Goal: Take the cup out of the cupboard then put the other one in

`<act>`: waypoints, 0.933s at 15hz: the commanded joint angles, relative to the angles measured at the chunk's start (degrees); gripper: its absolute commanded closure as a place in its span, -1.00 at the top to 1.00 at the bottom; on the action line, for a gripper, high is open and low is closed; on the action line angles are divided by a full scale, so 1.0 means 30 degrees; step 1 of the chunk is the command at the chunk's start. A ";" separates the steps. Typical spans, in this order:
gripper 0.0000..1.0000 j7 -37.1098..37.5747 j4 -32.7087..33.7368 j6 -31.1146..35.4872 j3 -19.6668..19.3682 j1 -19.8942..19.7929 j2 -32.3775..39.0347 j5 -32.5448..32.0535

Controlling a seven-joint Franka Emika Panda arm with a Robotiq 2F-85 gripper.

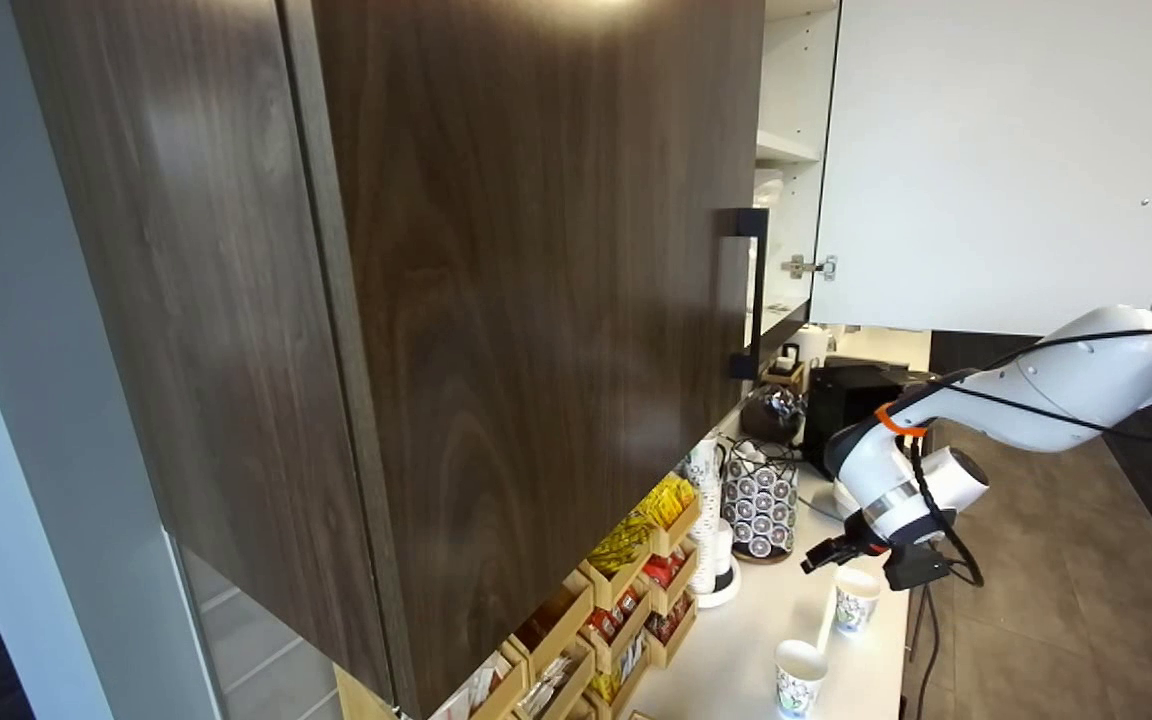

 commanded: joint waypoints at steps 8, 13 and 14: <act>1.00 0.0617 -0.0034 0.0497 -0.1061 -0.1078 0.0108 0.0685; 1.00 0.2915 0.0945 0.0282 -0.2034 -0.2199 0.1976 0.0420; 1.00 0.3456 0.1044 0.0354 -0.2123 -0.2400 0.2382 0.0257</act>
